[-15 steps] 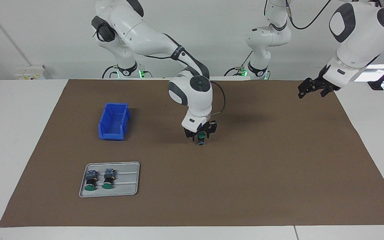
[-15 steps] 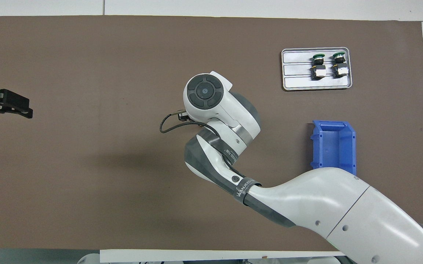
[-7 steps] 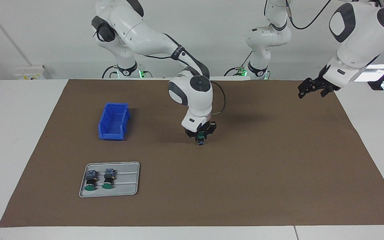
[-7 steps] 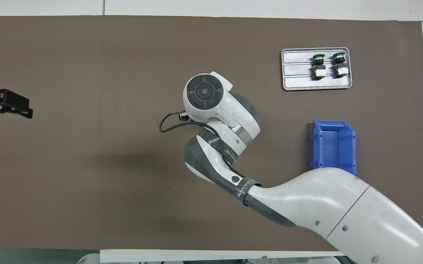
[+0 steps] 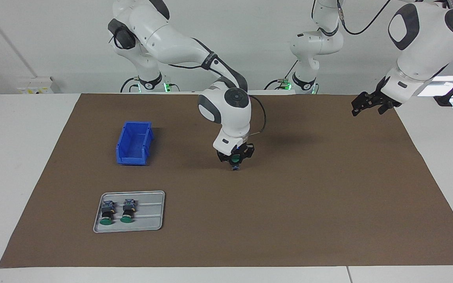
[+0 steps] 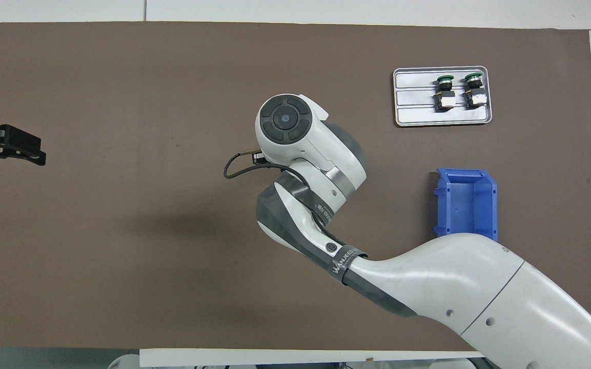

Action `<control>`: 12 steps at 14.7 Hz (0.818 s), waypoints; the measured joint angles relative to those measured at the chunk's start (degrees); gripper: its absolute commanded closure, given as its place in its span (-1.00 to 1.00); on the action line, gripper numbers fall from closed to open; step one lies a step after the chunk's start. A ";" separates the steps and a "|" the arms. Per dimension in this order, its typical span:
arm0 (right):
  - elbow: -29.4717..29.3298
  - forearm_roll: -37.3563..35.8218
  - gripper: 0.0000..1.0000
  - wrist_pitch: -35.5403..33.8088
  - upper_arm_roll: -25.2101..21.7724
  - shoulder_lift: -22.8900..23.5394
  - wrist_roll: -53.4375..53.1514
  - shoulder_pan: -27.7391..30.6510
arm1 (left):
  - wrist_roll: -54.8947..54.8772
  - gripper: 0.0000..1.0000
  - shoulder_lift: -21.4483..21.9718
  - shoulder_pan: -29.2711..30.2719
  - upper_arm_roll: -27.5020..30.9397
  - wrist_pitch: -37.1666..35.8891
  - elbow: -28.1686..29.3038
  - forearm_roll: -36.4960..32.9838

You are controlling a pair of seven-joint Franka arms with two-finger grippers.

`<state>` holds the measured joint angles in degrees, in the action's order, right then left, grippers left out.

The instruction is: Place and press button with both arms

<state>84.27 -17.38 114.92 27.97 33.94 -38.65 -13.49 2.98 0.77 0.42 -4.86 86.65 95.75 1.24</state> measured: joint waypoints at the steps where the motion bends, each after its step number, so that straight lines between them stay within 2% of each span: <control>1: -1.04 0.00 0.53 -1.70 -0.02 -0.76 0.00 0.64 | 0.00 -1.00 0.00 0.00 0.00 0.00 0.00 0.00; 8: -2.03 3.37 0.53 -13.93 -0.43 -9.85 1.53 9.29 | 0.00 -1.00 0.00 0.00 0.00 0.00 0.00 0.00; 12: -1.64 3.51 0.53 -19.73 -2.56 -13.08 10.75 12.49 | 0.00 -1.00 0.00 0.00 0.00 0.00 0.00 0.00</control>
<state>82.64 -13.88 95.20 25.41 20.86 -27.91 -1.00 2.98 0.77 0.42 -4.86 86.65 95.75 1.24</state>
